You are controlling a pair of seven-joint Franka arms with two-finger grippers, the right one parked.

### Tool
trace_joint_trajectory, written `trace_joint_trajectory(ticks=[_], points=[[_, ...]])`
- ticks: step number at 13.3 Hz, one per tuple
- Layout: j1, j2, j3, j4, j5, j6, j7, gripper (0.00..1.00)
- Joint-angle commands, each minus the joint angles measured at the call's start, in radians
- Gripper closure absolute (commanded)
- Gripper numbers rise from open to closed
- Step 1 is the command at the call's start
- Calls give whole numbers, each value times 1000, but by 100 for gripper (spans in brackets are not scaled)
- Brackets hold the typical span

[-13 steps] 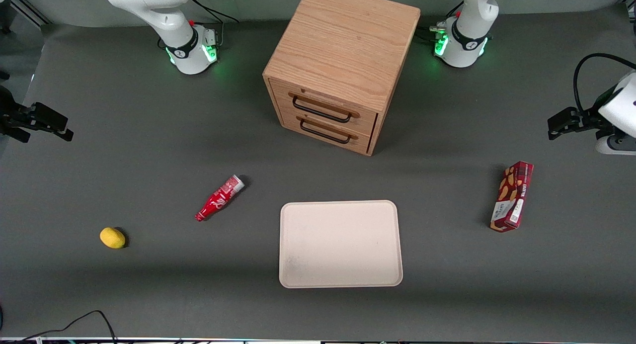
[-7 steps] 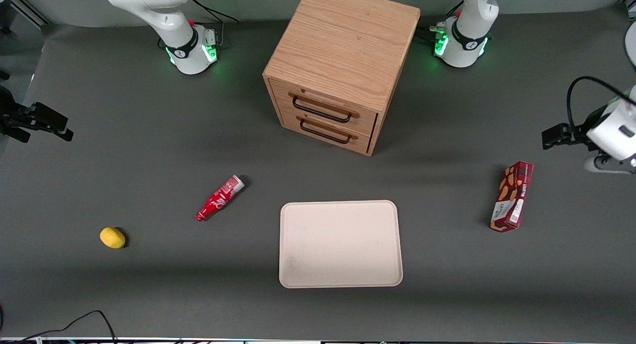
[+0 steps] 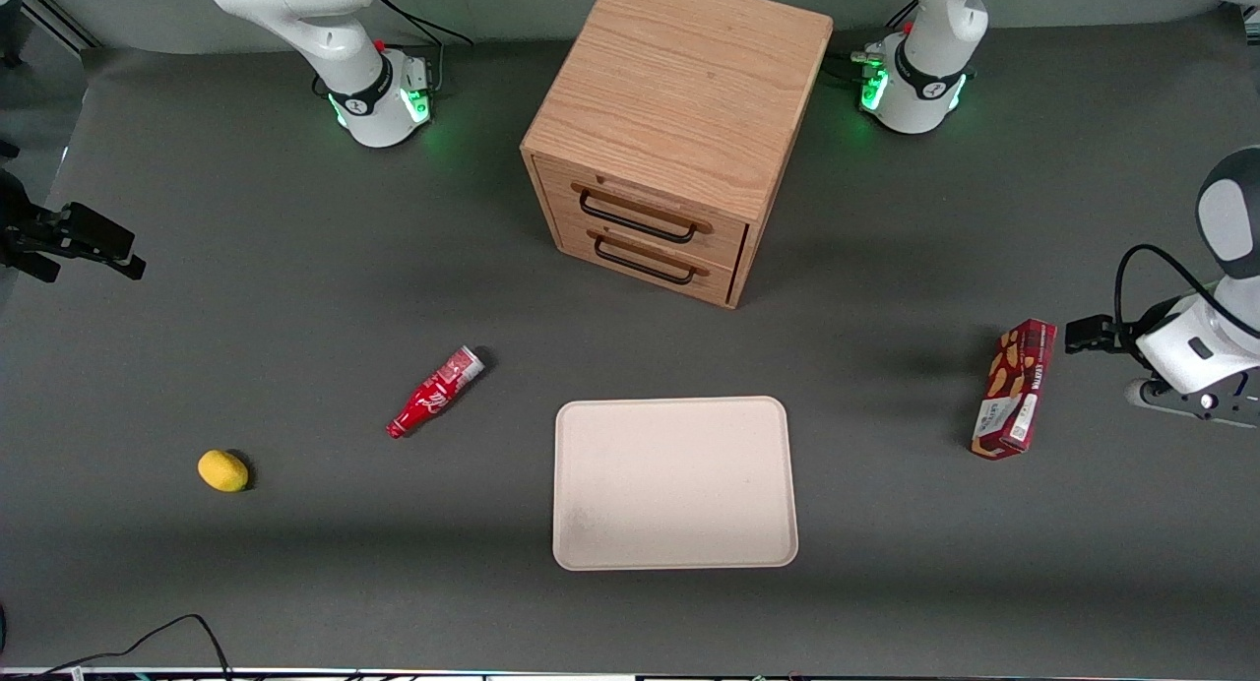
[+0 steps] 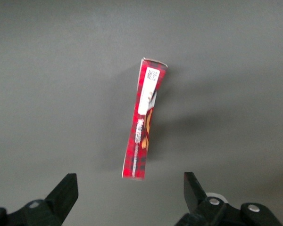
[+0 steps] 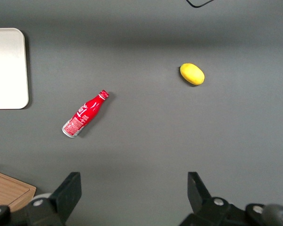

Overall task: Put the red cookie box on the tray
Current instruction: 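Move the left gripper down toward the red plaid cookie box, then align the open left gripper over the box end and close on it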

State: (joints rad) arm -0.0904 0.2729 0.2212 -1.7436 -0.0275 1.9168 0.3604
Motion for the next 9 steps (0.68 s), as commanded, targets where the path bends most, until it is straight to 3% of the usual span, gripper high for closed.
trace_joint_trajectory(ticks=[1,9], points=[[-3,-12,10,-121,-41,153,51,0],[-17,95,6,-244,-109,483,167,0]])
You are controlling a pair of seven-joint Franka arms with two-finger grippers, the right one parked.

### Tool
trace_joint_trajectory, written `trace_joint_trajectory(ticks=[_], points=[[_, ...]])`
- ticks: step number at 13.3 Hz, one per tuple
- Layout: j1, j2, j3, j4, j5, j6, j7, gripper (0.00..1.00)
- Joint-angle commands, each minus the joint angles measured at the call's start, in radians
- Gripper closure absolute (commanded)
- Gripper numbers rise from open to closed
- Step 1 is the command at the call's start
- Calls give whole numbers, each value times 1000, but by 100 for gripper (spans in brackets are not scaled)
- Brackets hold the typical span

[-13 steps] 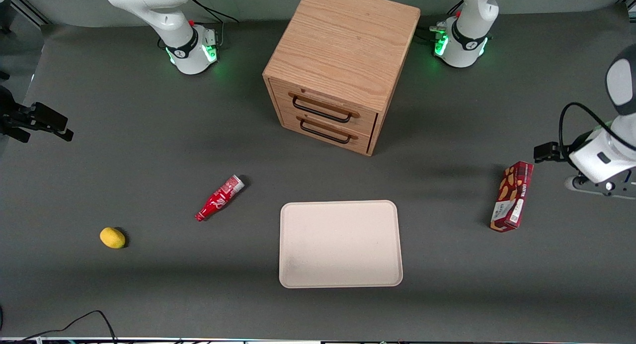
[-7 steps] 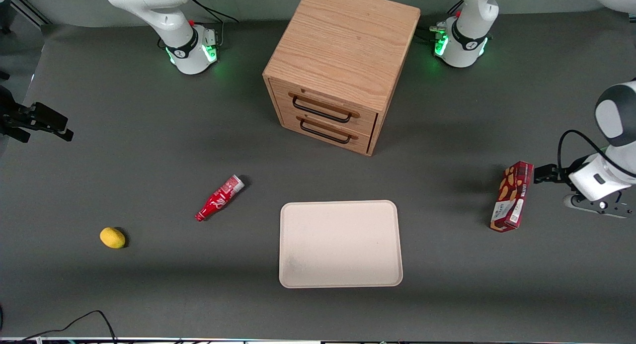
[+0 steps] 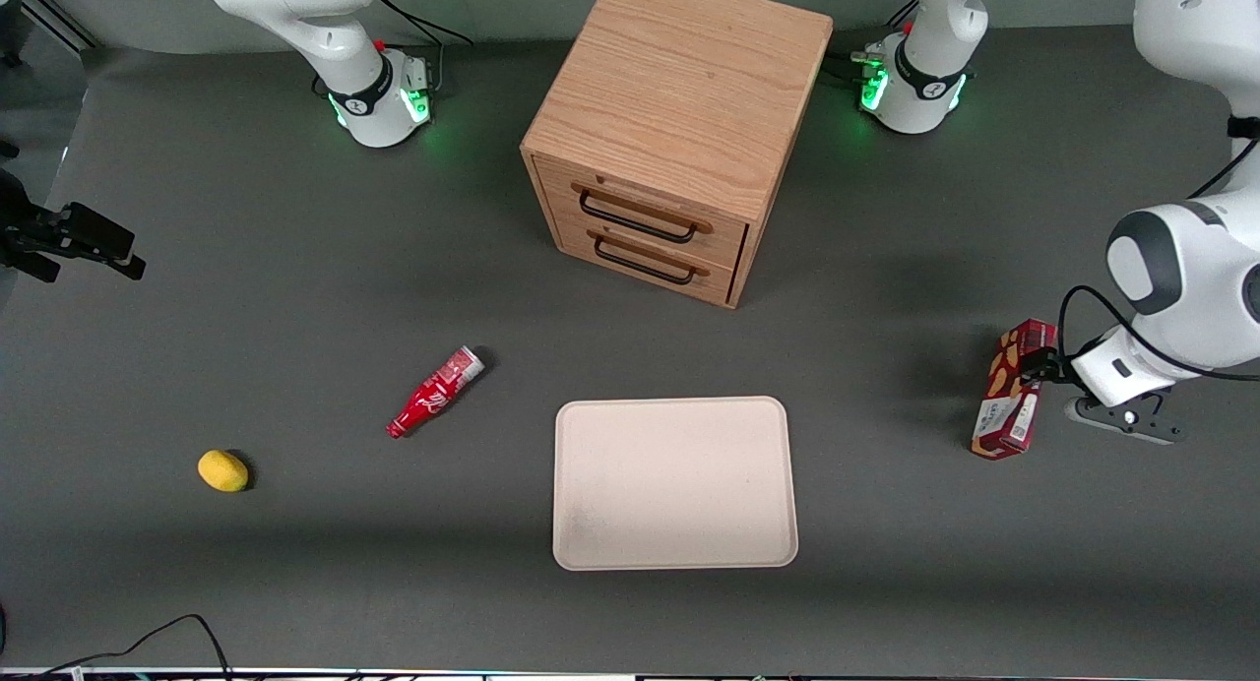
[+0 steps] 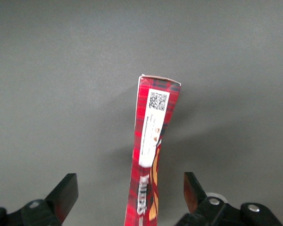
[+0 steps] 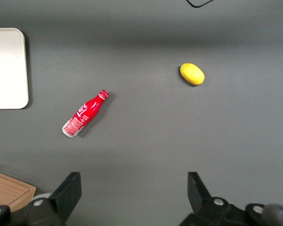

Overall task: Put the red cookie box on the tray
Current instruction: 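Align the open left gripper over the box end and close on it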

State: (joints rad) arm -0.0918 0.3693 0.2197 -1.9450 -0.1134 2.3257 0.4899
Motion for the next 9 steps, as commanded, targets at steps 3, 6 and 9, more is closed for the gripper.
trace_joint_trajectory(ticks=[3,6,9], points=[[-14,29,4,-81,-28,185,53,0],[-20,51,3,-84,-90,198,61,0],[-23,54,3,-89,-115,198,61,2]])
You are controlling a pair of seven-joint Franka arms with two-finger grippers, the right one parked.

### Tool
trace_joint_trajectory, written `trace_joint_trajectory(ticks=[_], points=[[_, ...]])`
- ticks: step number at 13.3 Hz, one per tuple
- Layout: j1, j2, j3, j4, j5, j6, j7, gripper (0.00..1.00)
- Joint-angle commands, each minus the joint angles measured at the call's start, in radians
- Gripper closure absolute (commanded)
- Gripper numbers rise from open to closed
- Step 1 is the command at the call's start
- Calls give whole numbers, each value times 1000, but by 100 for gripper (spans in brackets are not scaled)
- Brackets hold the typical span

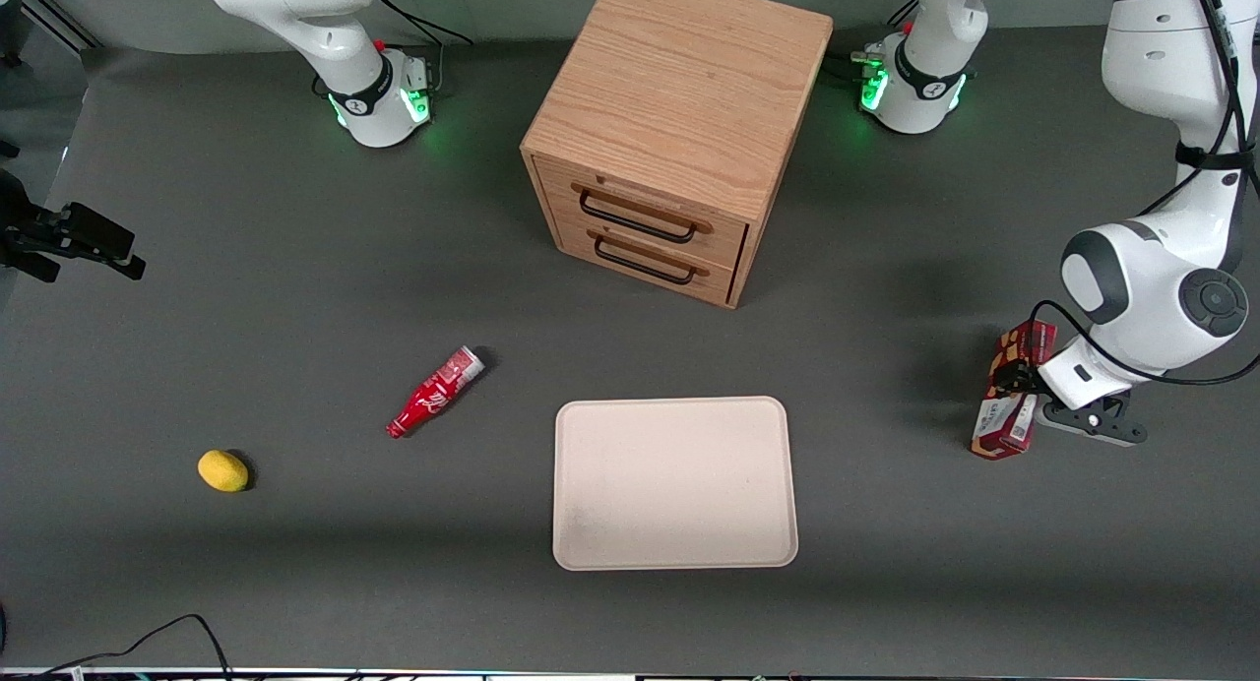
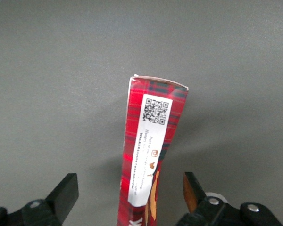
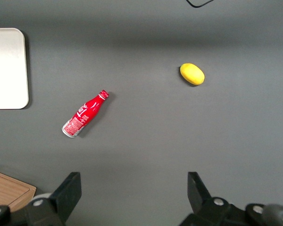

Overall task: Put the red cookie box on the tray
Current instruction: 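Align the open left gripper over the box end and close on it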

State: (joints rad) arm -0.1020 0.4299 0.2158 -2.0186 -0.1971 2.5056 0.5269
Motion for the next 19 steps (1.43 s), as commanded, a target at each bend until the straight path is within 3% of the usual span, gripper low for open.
trace_joint_trajectory(ticks=[1,2,3,5,6,16,19], points=[[-12,-6,7,-18,-31,18,24,9],[-11,-8,5,-20,-33,18,24,18],[-11,-8,4,-22,-33,18,24,35],[-11,-10,4,-22,-33,18,28,89],[-11,-10,4,-22,-33,18,28,100],[-24,-54,5,-22,-30,-8,30,100],[-28,-158,7,15,-16,-201,18,100]])
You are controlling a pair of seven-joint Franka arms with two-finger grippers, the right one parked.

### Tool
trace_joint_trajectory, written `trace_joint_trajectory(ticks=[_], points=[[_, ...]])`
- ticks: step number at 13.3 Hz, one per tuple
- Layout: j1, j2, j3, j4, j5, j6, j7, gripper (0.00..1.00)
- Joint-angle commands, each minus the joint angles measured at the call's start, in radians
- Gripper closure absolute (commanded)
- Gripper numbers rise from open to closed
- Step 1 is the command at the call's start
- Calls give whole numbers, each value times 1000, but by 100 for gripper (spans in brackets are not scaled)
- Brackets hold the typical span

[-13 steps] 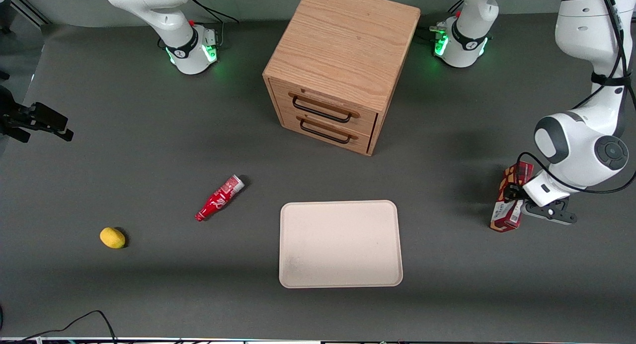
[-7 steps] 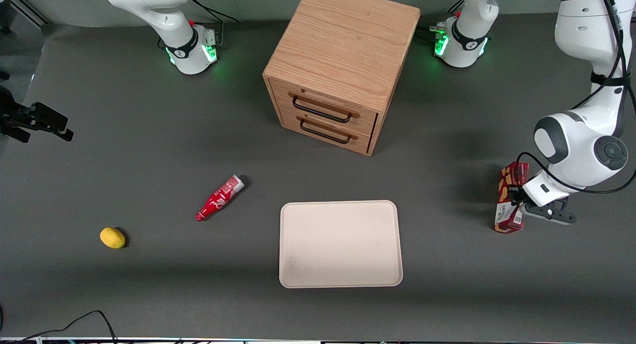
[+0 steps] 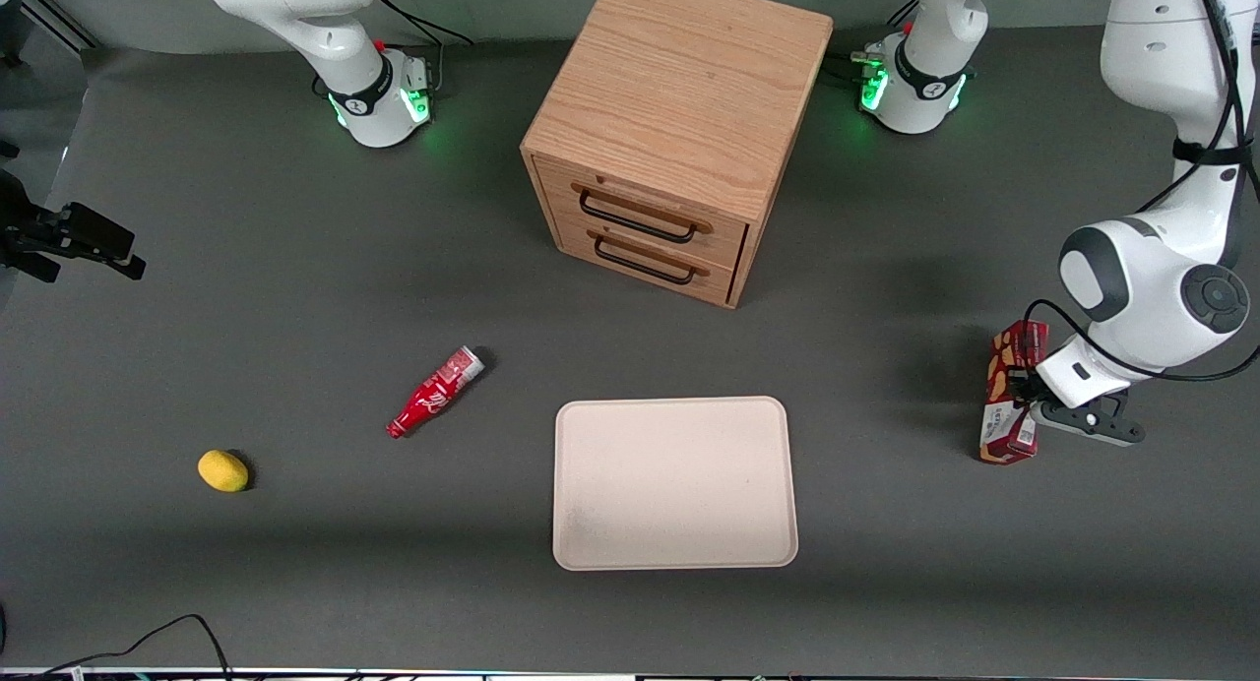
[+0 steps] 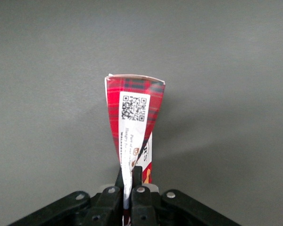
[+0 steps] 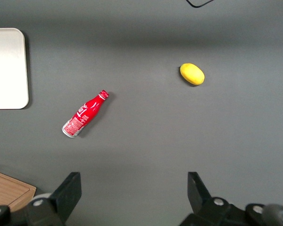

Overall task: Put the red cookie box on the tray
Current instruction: 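Lift the cookie box upright with the left gripper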

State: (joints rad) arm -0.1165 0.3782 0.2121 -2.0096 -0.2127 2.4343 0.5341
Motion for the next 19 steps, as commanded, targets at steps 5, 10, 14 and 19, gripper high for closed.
trace_joint_trajectory(ticks=[5,10,14,19], points=[[-9,-167,30,260,94,-562,-55,100],[-15,-154,26,576,136,-927,-124,100],[-31,-145,15,617,125,-957,-188,100],[-64,43,-245,828,119,-946,-627,100]])
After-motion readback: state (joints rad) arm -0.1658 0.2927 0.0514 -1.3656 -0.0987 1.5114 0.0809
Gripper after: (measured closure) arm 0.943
